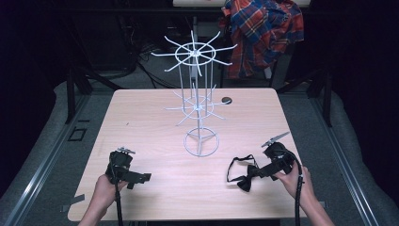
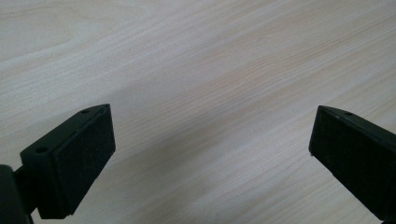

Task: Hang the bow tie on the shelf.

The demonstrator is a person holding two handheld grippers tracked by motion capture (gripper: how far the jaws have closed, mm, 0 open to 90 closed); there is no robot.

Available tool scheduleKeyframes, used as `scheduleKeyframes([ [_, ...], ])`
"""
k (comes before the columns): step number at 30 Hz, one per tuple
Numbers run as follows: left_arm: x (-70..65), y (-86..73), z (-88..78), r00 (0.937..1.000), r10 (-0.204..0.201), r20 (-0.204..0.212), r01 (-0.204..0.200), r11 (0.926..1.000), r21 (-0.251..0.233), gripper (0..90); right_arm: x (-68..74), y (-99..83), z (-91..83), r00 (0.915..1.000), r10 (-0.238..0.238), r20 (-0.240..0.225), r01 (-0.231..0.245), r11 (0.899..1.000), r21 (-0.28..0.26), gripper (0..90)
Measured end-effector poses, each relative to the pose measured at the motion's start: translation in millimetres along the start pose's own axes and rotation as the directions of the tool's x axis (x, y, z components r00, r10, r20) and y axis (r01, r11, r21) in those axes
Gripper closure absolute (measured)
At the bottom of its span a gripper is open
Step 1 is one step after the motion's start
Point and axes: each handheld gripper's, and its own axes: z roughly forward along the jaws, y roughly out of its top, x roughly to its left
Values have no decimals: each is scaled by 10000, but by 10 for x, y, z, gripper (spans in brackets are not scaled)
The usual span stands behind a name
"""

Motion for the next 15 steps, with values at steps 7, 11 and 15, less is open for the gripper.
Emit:
scheduleKeyframes([
  [7,-5,1,3,10000,13,-7,-13,10000,-13,4,24,52,65,10000,-34,-1,34,9996,283,99],
  [11,-3,2,3,10000,9,8,-9,10000,-4,4,74,68,114,10000,3,-78,0,9993,366,138],
  [15,-4,1,4,10000,10,-9,-10,10000,-9,4,104,74,155,10000,23,-76,-19,9990,450,145],
])
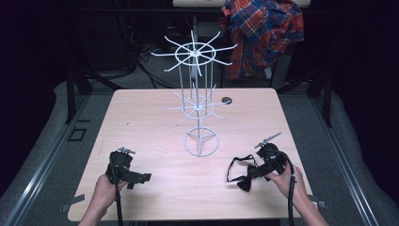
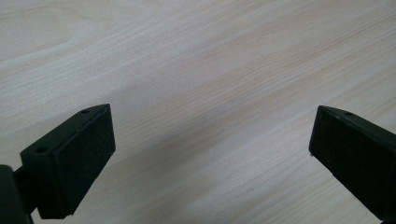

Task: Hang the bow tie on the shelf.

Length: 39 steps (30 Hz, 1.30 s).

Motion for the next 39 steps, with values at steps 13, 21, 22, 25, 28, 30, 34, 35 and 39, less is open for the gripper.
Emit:
scheduleKeyframes([
  [13,3,0,0,10000,7,1,-7,10000,27,4,44,18,133,9993,375,38,-375,9991,172,247],
  [21,0,1,6,10000,33,-31,-32,10000,62,4,47,47,204,9992,200,350,-215,9989,408,344],
  [22,0,0,8,10000,31,-25,-31,10000,75,5,54,56,220,9989,264,394,-279,9989,380,360],
  [25,2,-2,8,10000,20,-31,-20,10000,76,5,45,67,255,9987,157,491,-187,9979,616,419],
  [28,5,-2,11,10000,0,-46,0,10000,84,5,33,59,266,9979,237,600,-274,9978,606,437],
  [30,2,-1,11,10000,13,-38,-13,10000,98,5,16,58,267,9983,232,535,-266,9976,635,449],
  [34,2,-1,17,10000,22,-52,-22,9999,120,5,13,54,288,9970,264,733,-310,9975,632,456],
  [35,2,-1,17,10000,17,-52,-17,9999,117,5,4,54,291,9975,254,661,-298,9974,662,466],
  [39,0,-1,17,10000,42,-59,-41,9999,118,5,8,52,297,9977,270,625,-312,9972,677,492],
])
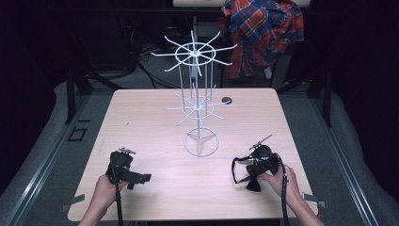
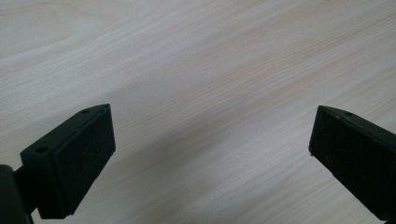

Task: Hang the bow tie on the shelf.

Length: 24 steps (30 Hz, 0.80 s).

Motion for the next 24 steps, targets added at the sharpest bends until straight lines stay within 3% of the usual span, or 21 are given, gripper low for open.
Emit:
scheduleKeyframes([
  [5,1,-1,-1,10000,4,8,-4,10000,-1,5,18,7,-6,9997,-224,99,222,9996,201,540],
  [8,3,-2,-1,10000,4,20,-4,10000,-1,5,44,1,11,9999,-97,120,97,10000,24,544],
  [10,1,-2,-1,10000,26,29,-26,10000,7,5,58,3,30,9992,-306,245,298,9991,308,545],
  [18,2,-1,-5,10000,65,12,-65,10000,11,5,102,0,38,9965,-688,473,670,9970,388,603],
  [21,0,-3,-6,10000,28,20,-28,10000,4,6,107,2,33,9956,-746,568,720,9963,467,576],
  [22,0,-4,-7,10000,25,17,-25,10000,3,5,107,-5,40,9976,-570,392,561,9982,230,517],
  [24,1,-3,-7,10000,24,24,-24,10000,11,5,92,-4,20,9970,-604,490,589,9978,305,487],
])
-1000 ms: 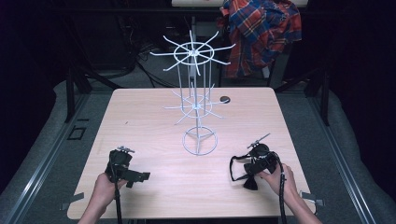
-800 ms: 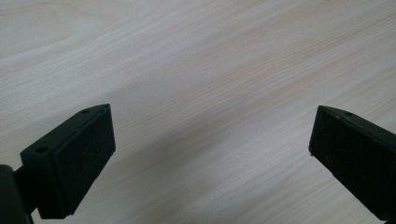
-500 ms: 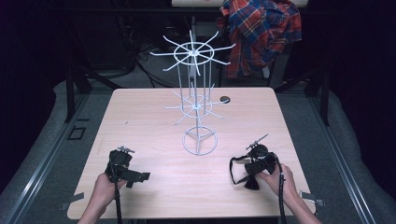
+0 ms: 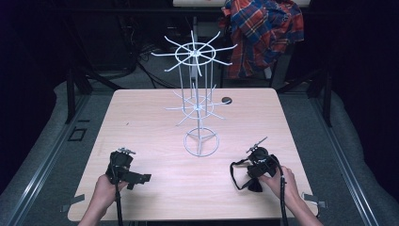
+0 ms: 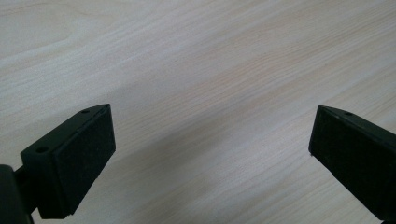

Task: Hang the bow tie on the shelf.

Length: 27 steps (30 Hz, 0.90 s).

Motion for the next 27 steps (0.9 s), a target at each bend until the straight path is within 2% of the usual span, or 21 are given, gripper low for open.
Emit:
scheduleKeyframes([
  [4,1,2,3,10000,18,13,-18,10000,-2,6,-26,-3,-16,9998,173,-62,-173,9998,-34,465],
  [6,1,2,4,10000,19,11,-19,10000,4,6,-37,-3,-1,9998,204,50,-205,9995,238,454],
  [8,-1,3,3,10000,25,-3,-25,10000,9,6,-36,-6,29,9998,214,-29,-213,9992,326,460],
  [15,-2,3,3,10000,56,-28,-56,10000,23,7,-21,-9,18,9998,195,-22,-195,9994,296,574],
  [21,-2,3,2,10000,72,-36,-72,10000,28,7,8,-6,1,9997,-26,241,23,9999,144,722],
  [23,-3,3,1,10000,73,-50,-73,10000,26,8,8,-1,-25,9988,-185,464,176,9997,198,744],
  [26,-3,3,1,10000,54,-32,-54,10000,10,7,14,-7,-45,9995,-138,295,144,9996,-223,758],
  [27,-3,3,1,10000,54,-32,-54,10000,10,7,9,0,-67,9993,-225,298,229,9997,-127,759],
])
